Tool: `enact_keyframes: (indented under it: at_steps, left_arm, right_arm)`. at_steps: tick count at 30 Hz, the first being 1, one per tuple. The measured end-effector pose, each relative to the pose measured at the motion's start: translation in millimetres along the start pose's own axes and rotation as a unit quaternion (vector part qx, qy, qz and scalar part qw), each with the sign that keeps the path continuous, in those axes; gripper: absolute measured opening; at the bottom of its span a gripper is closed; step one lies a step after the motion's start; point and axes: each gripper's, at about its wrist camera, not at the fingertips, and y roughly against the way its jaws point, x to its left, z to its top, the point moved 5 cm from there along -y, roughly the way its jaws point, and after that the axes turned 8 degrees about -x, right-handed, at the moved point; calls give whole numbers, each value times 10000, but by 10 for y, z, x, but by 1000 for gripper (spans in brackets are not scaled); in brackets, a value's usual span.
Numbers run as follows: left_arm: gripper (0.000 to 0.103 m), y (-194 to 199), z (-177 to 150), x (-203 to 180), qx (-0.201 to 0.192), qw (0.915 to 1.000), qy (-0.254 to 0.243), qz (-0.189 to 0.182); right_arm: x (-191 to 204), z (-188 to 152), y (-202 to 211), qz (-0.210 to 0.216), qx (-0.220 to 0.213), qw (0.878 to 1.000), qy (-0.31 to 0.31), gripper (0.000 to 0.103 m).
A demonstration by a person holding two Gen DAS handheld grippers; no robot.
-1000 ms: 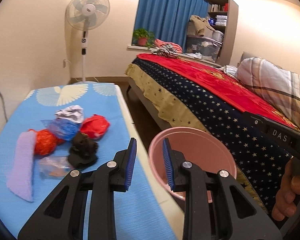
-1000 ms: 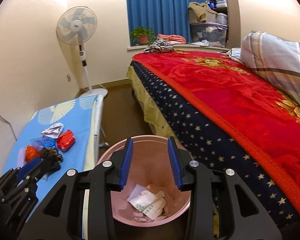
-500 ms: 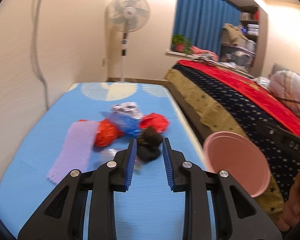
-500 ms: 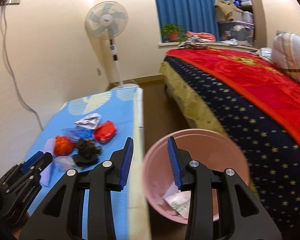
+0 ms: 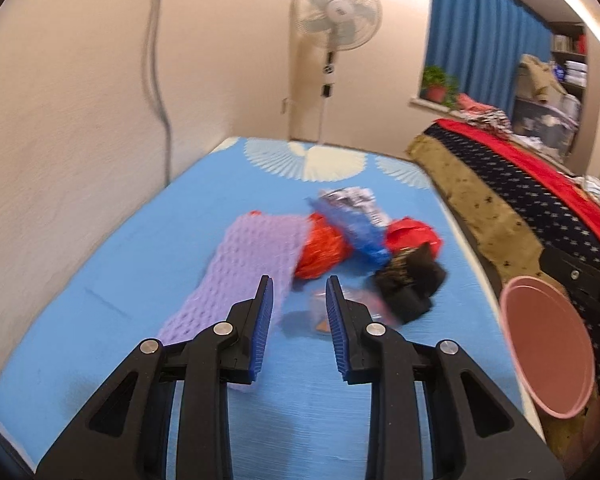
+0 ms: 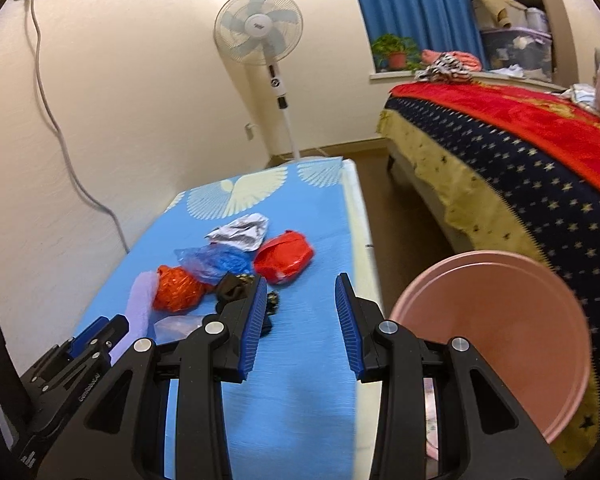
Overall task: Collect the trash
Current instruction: 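Move both tools back to the mattress and grasp the black cloth with the right tool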
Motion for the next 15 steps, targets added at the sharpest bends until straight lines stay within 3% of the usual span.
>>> enact_keyframes:
  at_steps: [4, 7, 10, 15]
  left_arm:
    - [47, -93, -59, 82, 151, 9995, 64, 272]
    - [49, -176, -79, 110, 271, 9988, 53, 402]
    - [49, -239, -110, 123, 368, 9981, 44, 485]
    - [49, -339, -165, 113, 557, 9973, -19, 488]
  right_arm:
    - [94, -77, -181, 178, 153, 9997, -18, 37]
    - [127, -115, -311, 277, 244, 9993, -52, 39]
    - [140, -161, -445, 357, 364, 9986, -106, 51]
    - [196, -254, -673, 447, 550, 9974, -134, 52]
